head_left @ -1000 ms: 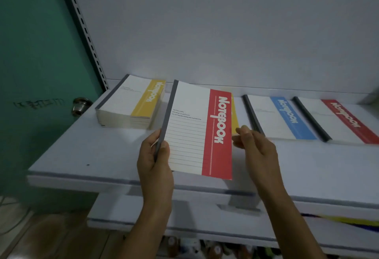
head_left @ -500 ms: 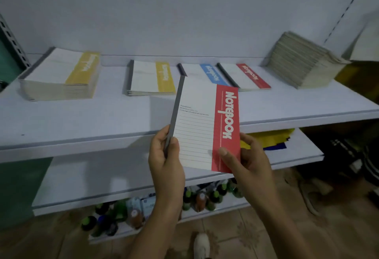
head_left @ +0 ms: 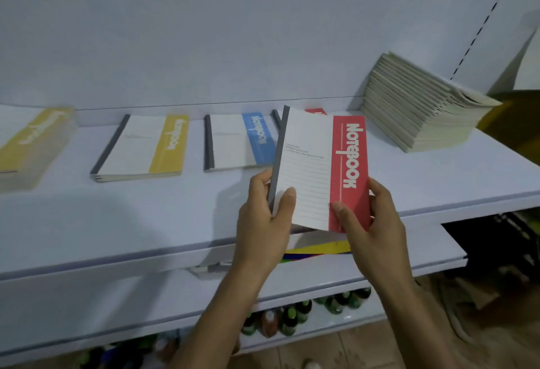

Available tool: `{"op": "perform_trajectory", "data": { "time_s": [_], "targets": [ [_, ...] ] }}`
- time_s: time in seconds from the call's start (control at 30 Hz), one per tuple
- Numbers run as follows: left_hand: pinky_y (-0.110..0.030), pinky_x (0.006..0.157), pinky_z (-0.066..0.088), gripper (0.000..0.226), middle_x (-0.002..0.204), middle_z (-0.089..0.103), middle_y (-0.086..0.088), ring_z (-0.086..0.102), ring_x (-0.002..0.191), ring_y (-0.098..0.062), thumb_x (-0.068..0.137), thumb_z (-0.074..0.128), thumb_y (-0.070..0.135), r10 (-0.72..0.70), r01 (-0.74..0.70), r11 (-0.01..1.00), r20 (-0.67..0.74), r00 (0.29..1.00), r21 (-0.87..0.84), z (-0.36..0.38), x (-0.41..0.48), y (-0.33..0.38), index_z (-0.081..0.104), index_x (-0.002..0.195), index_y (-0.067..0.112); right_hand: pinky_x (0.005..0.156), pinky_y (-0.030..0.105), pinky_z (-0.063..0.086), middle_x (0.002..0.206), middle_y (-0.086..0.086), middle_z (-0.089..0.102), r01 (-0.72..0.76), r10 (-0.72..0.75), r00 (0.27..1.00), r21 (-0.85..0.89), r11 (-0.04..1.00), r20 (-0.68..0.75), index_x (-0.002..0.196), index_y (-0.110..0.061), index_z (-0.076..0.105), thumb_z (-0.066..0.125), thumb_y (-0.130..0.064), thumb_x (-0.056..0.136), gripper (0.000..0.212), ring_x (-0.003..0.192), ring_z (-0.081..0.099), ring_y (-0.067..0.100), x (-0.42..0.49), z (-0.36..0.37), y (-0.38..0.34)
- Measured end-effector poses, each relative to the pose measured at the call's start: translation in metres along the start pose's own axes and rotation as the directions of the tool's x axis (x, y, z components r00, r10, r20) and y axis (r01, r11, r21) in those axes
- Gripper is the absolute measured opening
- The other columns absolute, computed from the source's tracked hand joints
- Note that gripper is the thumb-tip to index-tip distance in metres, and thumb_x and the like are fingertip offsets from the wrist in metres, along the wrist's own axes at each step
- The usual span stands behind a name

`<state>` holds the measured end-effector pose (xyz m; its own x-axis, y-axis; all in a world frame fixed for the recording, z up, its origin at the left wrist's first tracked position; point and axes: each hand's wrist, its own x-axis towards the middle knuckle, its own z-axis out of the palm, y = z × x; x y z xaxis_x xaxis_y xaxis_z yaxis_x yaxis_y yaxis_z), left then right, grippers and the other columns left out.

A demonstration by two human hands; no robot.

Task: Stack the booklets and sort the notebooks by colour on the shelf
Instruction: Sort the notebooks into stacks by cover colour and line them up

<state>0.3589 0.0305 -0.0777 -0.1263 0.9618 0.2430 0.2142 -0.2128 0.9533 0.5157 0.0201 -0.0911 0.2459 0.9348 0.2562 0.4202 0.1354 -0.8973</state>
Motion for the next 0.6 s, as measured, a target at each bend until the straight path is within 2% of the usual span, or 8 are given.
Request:
{"op": "perform_trajectory", "data": {
  "time_s": [0.1, 0.23, 0.3, 0.37, 0.43, 0.53, 0.6],
  "targets": [
    [-0.019, 0.084, 0.053, 0.032, 0.116, 0.06, 0.02, 0.059, 0.107, 0.0, 0.092, 0.055, 0.037, -0.018, 0.018, 0.995, -0.006, 1.0, 0.093, 0.035, 0.025, -0.003, 0.045, 0.122, 0.036, 0.071, 0.01, 0.04, 0.108, -0.029, 0.048, 0.013, -0.008, 0.998, -0.072, 0.997, 0.06, 0.135, -0.032, 0.039, 0.063, -0.041, 0.086, 0.055, 0.094, 0.053, -0.003, 0.047, -0.022, 0.022],
    [-0.041, 0.096, 0.049, 0.077, 0.136, 0.049, 0.011, 0.045, 0.123, -0.01, 0.073, 0.045, 0.07, -0.081, 0.097, 0.941, -0.063, 0.995, 0.323, 0.067, 0.064, -0.008, 0.036, 0.138, 0.031, 0.072, 0.013, 0.038, 0.11, -0.025, 0.045, 0.054, -0.02, 0.979, -0.167, 0.984, 0.201, 0.128, -0.035, 0.039, 0.058, -0.053, 0.084, 0.052, 0.094, 0.049, 0.001, 0.112, -0.026, 0.042],
    [-0.045, 0.104, 0.041, 0.09, 0.141, 0.045, 0.007, 0.038, 0.129, -0.015, 0.065, 0.035, 0.081, -0.053, 0.086, 0.84, -0.076, 0.996, 0.535, 0.07, 0.088, -0.012, 0.034, 0.139, 0.029, 0.072, 0.015, 0.039, 0.112, -0.022, 0.047, 0.095, -0.037, 0.958, -0.193, 0.977, 0.285, 0.125, -0.034, 0.04, 0.057, -0.053, 0.085, 0.048, 0.094, 0.05, 0.002, 0.144, -0.021, 0.047],
    [-0.049, 0.114, 0.024, 0.099, 0.151, 0.033, 0.001, 0.026, 0.139, -0.02, 0.063, 0.023, 0.085, -0.061, 0.073, 0.633, -0.045, 0.997, 0.771, 0.066, 0.111, -0.017, 0.03, 0.142, 0.026, 0.078, 0.024, 0.047, 0.117, -0.015, 0.055, 0.138, -0.047, 0.936, -0.243, 0.96, 0.349, 0.122, -0.027, 0.045, 0.057, -0.052, 0.087, 0.045, 0.096, 0.055, 0.006, 0.174, -0.015, 0.052],
    [-0.052, 0.114, 0.01, 0.108, 0.157, 0.02, 0.001, 0.012, 0.145, -0.02, 0.06, 0.015, 0.088, -0.123, 0.082, 0.477, -0.026, 0.992, 0.875, 0.063, 0.125, -0.027, 0.022, 0.147, 0.024, 0.082, 0.035, 0.052, 0.116, -0.01, 0.062, 0.209, -0.061, 0.913, -0.334, 0.919, 0.404, 0.117, -0.027, 0.048, 0.055, -0.058, 0.086, 0.044, 0.094, 0.061, 0.01, 0.193, -0.012, 0.058],
    [-0.054, 0.114, 0.001, 0.112, 0.157, 0.018, 0.003, 0.008, 0.145, -0.016, 0.057, 0.012, 0.092, -0.109, 0.054, 0.404, -0.011, 0.994, 0.913, 0.065, 0.126, -0.045, 0.027, 0.145, 0.025, 0.084, 0.036, 0.054, 0.115, -0.017, 0.062, 0.281, -0.122, 0.886, -0.31, 0.908, 0.448, 0.123, -0.033, 0.046, 0.057, -0.073, 0.076, 0.063, 0.099, 0.061, 0.01, 0.199, -0.016, 0.069],
    [-0.055, 0.113, 0.005, 0.099, 0.153, 0.03, 0.001, 0.016, 0.144, -0.018, 0.065, 0.019, 0.088, -0.011, 0.026, 0.404, -0.024, 1.0, 0.914, 0.067, 0.124, -0.051, 0.042, 0.137, 0.025, 0.088, 0.035, 0.053, 0.118, -0.023, 0.059, 0.284, -0.122, 0.877, -0.296, 0.912, 0.465, 0.127, -0.037, 0.043, 0.059, -0.079, 0.067, 0.075, 0.102, 0.06, 0.005, 0.199, -0.015, 0.073]
  ]
}}
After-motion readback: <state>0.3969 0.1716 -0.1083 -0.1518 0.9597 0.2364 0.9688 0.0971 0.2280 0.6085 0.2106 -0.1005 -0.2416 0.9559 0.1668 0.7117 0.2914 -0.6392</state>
